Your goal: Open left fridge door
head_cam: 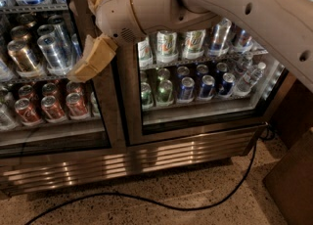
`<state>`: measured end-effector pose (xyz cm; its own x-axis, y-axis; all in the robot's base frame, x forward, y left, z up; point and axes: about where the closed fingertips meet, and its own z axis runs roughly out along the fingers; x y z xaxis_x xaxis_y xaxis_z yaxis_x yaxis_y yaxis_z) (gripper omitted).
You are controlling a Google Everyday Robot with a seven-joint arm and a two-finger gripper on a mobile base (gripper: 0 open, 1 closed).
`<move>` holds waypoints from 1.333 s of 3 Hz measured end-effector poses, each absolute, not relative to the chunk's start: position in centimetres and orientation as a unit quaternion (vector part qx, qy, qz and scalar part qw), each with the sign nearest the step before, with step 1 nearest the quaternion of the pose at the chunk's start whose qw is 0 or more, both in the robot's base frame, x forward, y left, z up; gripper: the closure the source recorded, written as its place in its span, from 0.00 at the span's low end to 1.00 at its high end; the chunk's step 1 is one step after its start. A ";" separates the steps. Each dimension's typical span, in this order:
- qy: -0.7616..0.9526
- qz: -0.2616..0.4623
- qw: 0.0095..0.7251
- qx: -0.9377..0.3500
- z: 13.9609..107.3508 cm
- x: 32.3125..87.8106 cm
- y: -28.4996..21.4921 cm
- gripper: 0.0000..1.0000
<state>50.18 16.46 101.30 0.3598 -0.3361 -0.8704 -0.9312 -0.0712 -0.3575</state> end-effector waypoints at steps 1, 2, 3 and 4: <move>0.488 0.300 0.478 -0.666 101.2 48.2 14.7 0.00; 0.506 0.274 0.488 -0.657 102.5 44.6 10.7 0.00; 0.531 0.224 0.514 -0.635 105.1 40.8 5.0 0.00; 0.544 0.206 0.524 -0.622 105.9 40.4 3.1 0.00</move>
Offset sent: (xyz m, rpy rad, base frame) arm -0.0948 -0.1496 0.0306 -0.0569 -0.0338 -0.2400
